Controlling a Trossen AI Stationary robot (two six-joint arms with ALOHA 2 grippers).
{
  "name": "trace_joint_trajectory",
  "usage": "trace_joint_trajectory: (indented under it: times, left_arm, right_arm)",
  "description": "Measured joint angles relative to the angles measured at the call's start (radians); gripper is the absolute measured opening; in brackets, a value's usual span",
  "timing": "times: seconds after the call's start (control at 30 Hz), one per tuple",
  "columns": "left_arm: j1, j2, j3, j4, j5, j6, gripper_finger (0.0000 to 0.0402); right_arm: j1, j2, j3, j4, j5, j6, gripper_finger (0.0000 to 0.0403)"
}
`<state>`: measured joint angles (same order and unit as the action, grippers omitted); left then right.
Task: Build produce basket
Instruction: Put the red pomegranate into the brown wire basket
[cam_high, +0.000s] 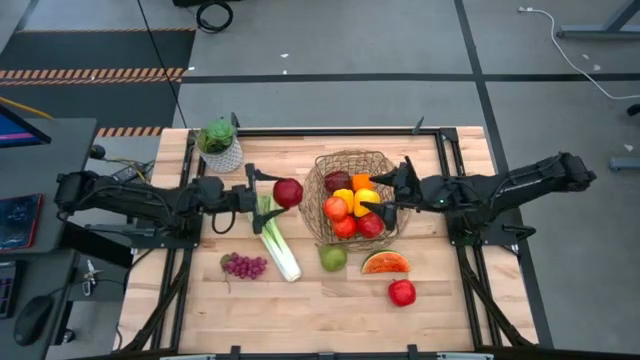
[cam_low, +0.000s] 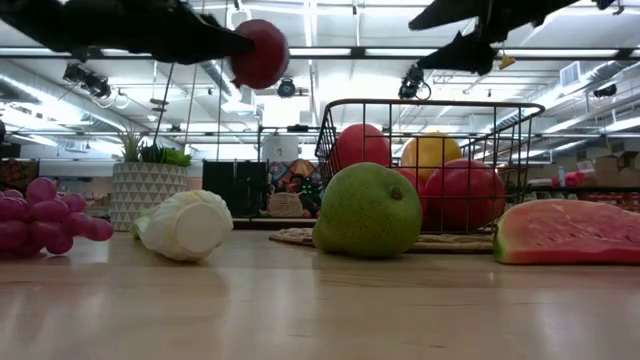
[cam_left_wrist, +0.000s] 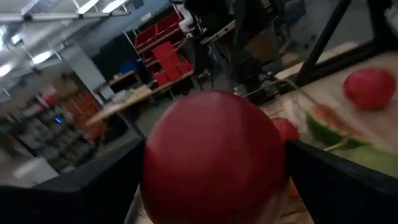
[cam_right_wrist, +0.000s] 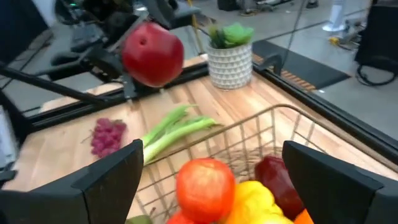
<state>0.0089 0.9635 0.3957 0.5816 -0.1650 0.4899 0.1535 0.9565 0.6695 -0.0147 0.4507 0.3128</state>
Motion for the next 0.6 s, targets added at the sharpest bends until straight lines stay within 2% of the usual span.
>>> trace_joint_trajectory:
  times: [0.23,0.37,0.47,0.6]
  left_arm:
    - [0.042,0.127,0.110,-0.002,0.000,0.183,0.0383]
    - [0.069,0.191,0.161,-0.001,-0.008,0.282,0.0383]
    - [0.084,0.235,0.190,-0.004,-0.075,0.365,0.0383]
    - [0.095,0.291,0.232,-0.001,-0.191,0.485,0.0383]
  right_arm:
    - [-0.066,0.075,0.000,0.144,0.000,0.002,0.0387]
    - [-0.072,0.139,0.000,0.264,0.001,-0.053,0.0387]
    - [-0.068,0.186,0.000,0.338,0.036,-0.118,0.0387]
    - [-0.063,0.231,0.032,0.354,0.110,-0.199,0.0387]
